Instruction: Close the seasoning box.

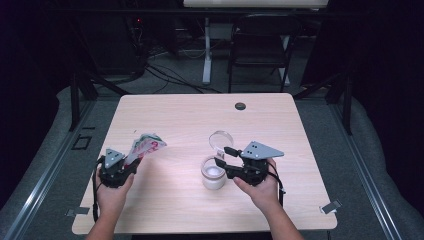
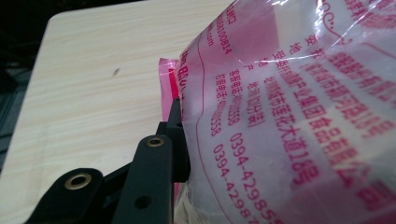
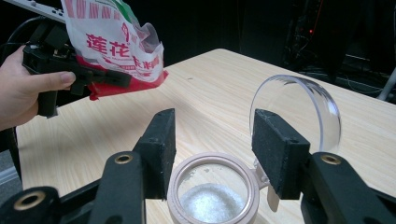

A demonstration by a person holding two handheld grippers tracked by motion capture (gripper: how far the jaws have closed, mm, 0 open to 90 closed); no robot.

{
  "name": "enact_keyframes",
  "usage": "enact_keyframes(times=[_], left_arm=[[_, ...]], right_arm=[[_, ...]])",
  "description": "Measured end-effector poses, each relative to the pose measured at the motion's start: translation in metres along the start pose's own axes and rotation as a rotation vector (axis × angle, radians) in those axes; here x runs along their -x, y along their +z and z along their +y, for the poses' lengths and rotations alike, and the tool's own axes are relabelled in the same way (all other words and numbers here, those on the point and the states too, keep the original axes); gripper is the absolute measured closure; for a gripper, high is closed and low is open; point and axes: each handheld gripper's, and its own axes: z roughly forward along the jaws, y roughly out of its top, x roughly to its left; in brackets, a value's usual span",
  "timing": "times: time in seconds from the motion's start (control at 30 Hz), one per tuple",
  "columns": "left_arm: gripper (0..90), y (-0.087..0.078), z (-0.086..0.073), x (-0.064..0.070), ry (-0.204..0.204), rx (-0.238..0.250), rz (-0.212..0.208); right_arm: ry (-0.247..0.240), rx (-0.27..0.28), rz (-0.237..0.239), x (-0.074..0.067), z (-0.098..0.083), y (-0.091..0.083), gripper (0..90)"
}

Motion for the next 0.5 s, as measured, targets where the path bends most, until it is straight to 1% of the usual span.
enact_keyframes(times=[0.07,0.1,0.17,0.3,0.4,0.5], left_arm=[[69.8,0.001,-0.004,-0.007,-0.03,-0.003,0.015],[69.8,0.002,-0.006,-0.011,-0.036,-0.013,0.024],[69.7,0.004,-0.01,-0.018,-0.07,-0.026,0.029],[69.7,0.007,-0.017,-0.032,-0.152,-0.034,0.033],[69.6,0.009,-0.021,-0.039,-0.183,-0.047,0.047],[69.4,0.012,-0.024,-0.042,-0.193,-0.059,0.057]], right_arm=[[-0.001,0.003,-0.003,0.0,0.0,0.0,49.7],[-0.002,0.002,-0.002,0.0,0.0,0.0,50.8],[0.001,-0.002,0.005,0.0,0.0,0.001,51.1],[0.008,-0.012,0.004,0.001,-0.001,0.003,51.2],[0.007,-0.013,0.003,0.002,-0.001,0.004,50.8],[0.017,-0.014,0.0,0.003,-0.002,0.006,50.2]])
